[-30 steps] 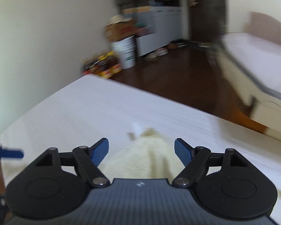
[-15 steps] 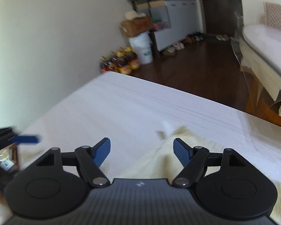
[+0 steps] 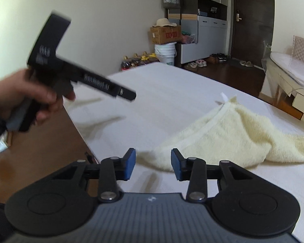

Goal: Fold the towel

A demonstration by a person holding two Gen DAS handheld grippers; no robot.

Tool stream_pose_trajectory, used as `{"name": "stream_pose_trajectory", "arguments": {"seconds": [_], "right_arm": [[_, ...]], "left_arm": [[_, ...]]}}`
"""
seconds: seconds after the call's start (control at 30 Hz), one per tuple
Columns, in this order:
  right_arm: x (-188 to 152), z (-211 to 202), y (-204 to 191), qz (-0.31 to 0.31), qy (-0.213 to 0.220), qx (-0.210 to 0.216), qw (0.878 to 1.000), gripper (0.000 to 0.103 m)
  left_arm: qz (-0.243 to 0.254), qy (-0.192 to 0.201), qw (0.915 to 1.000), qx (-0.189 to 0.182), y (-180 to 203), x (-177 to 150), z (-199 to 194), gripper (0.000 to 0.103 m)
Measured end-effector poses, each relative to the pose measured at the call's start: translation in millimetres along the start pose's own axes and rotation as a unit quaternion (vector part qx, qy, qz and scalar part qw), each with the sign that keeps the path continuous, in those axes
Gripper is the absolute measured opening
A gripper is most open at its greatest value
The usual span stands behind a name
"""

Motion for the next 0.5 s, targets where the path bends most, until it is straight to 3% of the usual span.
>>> {"name": "stream_pose_trajectory", "arguments": {"seconds": [0.5], "right_arm": [[2.9, 34.1, -19.2, -0.029, -0.015, -0.009, 0.999, 0.039]], "left_arm": [[-0.011, -0.002, 0.9998, 0.013, -14.9, -7.0, -5.5, 0.094]]}}
Point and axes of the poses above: each gripper's, at about its wrist camera, not at the fingertips, and z roughly the way its jaws point, y to its right, x to its top, the point moved 3 cm from there along z, roughly the way its jaws point, and after that the axes turned 13 degrees about -x, right-handed, at the moved point
